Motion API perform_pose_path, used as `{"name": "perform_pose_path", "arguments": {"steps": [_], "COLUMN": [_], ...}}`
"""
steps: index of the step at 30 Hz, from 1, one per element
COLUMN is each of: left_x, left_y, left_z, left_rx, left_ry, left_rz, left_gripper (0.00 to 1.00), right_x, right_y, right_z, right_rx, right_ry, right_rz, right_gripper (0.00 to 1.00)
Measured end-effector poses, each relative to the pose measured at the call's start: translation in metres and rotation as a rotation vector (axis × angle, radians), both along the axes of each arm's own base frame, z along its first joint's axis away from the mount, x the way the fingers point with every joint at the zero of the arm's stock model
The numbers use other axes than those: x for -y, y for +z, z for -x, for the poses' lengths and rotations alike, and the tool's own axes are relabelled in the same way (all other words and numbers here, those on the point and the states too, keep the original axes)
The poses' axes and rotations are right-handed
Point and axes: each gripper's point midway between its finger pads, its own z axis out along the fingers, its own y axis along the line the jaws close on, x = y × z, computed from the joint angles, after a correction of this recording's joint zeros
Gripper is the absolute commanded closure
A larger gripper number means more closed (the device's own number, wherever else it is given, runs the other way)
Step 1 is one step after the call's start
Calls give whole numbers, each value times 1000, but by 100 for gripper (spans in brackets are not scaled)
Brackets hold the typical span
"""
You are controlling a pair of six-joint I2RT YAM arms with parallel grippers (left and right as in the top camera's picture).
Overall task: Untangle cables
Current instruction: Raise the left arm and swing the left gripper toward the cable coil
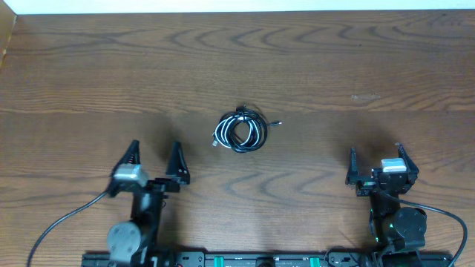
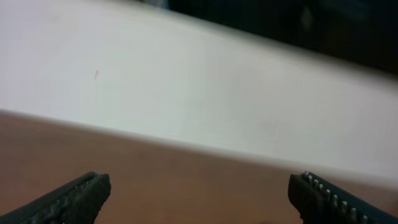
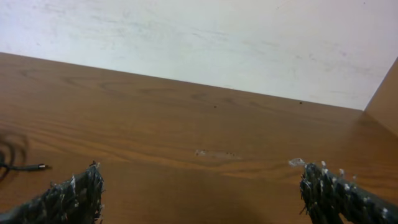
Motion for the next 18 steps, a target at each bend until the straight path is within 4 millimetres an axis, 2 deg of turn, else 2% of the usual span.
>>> {"name": "perform_pose_path", "arguments": {"steps": [6,9,12,15,18], "left_x": [-2,-5,-10,-10,-5], "left_y": [105,152,200,231,255], "left_z": [42,71,108,137,154], "left_rx": [215,322,469,548,562], "left_ry": [-89,-141,-188,-234,-281], "left_rz": [236,332,391,406,394], "left_gripper": [2,2,2,2,2], "right_x": [0,0,0,0,0], "right_y": [0,0,0,0,0], "right_z": [0,0,0,0,0], "right_rx": [0,0,0,0,-1], "right_ry": [0,0,0,0,0], "right_rz": [0,0,0,0,0], "right_gripper": [1,1,1,1,1]}}
